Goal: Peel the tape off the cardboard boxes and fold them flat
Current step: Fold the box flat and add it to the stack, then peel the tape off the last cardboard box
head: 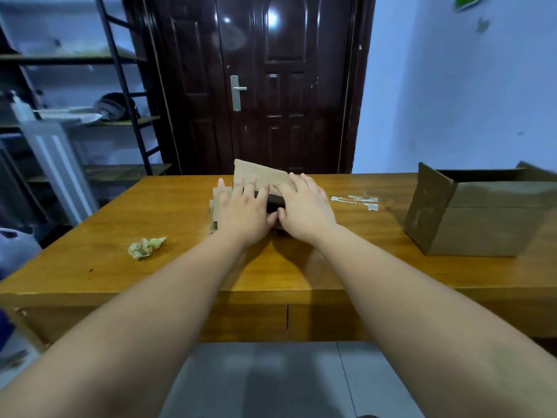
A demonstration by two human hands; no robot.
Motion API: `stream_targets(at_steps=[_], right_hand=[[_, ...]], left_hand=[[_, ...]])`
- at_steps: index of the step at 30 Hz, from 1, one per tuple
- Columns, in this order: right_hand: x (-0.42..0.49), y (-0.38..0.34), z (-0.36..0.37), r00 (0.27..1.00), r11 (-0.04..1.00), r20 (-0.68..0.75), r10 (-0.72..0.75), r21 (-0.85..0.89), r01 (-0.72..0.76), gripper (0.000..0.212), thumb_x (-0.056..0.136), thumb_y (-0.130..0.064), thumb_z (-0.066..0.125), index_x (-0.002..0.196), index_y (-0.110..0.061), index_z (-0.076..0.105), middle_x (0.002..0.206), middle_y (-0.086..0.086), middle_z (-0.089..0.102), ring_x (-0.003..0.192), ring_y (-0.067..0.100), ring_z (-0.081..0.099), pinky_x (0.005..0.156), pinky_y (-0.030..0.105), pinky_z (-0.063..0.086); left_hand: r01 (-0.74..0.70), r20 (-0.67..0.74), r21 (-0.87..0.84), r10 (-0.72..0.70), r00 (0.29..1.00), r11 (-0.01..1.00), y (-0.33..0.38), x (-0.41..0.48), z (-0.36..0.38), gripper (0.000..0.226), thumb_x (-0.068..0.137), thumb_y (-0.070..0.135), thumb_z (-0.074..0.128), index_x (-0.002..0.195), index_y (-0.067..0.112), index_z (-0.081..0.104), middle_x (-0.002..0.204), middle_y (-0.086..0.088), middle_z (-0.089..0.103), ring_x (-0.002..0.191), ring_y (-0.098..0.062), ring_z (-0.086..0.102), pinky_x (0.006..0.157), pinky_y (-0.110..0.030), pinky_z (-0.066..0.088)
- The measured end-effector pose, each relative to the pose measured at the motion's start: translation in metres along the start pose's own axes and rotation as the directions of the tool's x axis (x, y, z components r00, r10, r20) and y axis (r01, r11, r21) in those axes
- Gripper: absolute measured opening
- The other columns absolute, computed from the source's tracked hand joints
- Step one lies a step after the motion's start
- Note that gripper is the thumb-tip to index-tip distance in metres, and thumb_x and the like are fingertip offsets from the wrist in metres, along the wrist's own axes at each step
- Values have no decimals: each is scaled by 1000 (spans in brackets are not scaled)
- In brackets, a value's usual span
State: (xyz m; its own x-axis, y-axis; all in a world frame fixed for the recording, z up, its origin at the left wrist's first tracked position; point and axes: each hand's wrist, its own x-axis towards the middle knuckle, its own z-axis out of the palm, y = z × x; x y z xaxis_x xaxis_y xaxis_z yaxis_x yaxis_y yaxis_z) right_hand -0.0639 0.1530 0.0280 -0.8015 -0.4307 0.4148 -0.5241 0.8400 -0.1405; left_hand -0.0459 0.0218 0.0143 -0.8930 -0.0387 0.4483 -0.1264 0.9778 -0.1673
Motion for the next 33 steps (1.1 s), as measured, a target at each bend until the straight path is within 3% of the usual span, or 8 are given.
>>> stream_targets(at_steps=[4,8,17,22,25,27,29,33], right_hand=[[-17,28,-21,993,993,-58,103,-45,-105,49,95,-28,46,143,-26,37,157,9,25,146,28,13,116,45,15],[-37,59,-41,952,963,-212,220,-108,-247,46,94,-25,47,140,-27,41,153,9,30,146,30,11,116,51,7],[-78,134,-60,842,829,-278,462,-202,-521,48,88,-20,52,133,-27,36,156,18,12,145,34,1,113,56,1],[-85,164,-63,795,792,-300,527,-165,-587,64,88,-17,49,145,-24,21,153,11,27,145,30,11,113,56,3],[-85,174,-64,792,775,-336,510,-220,-592,49,92,-19,49,140,-17,37,137,8,45,135,27,31,112,55,9],[-83,175,-69,800,763,-297,521,-258,-593,28,94,-19,47,121,-16,57,120,6,54,124,26,41,112,56,10],[-80,174,-73,808,767,-282,518,-266,-584,24,94,-17,45,107,-18,65,107,3,56,116,25,46,112,56,11],[-77,165,-81,797,845,-381,469,-70,-530,25,96,-26,45,104,-17,67,112,3,56,115,24,46,111,51,15]], left_hand=[[-124,-13,-107,123,992,986,31,3,-13,59,97,44,39,150,22,23,158,-8,22,146,-28,14,117,-51,10],[-190,-28,-205,188,982,960,67,8,-24,60,96,34,46,150,21,24,156,-8,28,145,-28,21,117,-44,20],[-180,51,-243,198,979,953,138,17,-44,49,92,28,46,139,16,41,143,-8,43,131,-29,38,100,-43,38],[-169,145,-329,227,963,929,150,19,-42,50,92,26,45,140,15,40,136,-11,48,125,-32,42,94,-46,43],[-161,178,-354,236,955,921,154,18,-35,52,93,27,45,143,17,36,137,-11,48,126,-32,42,95,-46,43],[-130,199,-395,223,954,909,153,17,-30,54,93,28,46,145,19,34,139,-11,46,127,-32,41,98,-45,41],[-89,204,-467,206,957,880,153,15,-26,55,93,28,49,145,19,35,141,-12,45,128,-32,41,101,-44,41],[70,246,-699,147,958,712,151,11,-21,58,94,30,56,146,16,35,144,-11,44,124,-28,49,97,-34,41]])
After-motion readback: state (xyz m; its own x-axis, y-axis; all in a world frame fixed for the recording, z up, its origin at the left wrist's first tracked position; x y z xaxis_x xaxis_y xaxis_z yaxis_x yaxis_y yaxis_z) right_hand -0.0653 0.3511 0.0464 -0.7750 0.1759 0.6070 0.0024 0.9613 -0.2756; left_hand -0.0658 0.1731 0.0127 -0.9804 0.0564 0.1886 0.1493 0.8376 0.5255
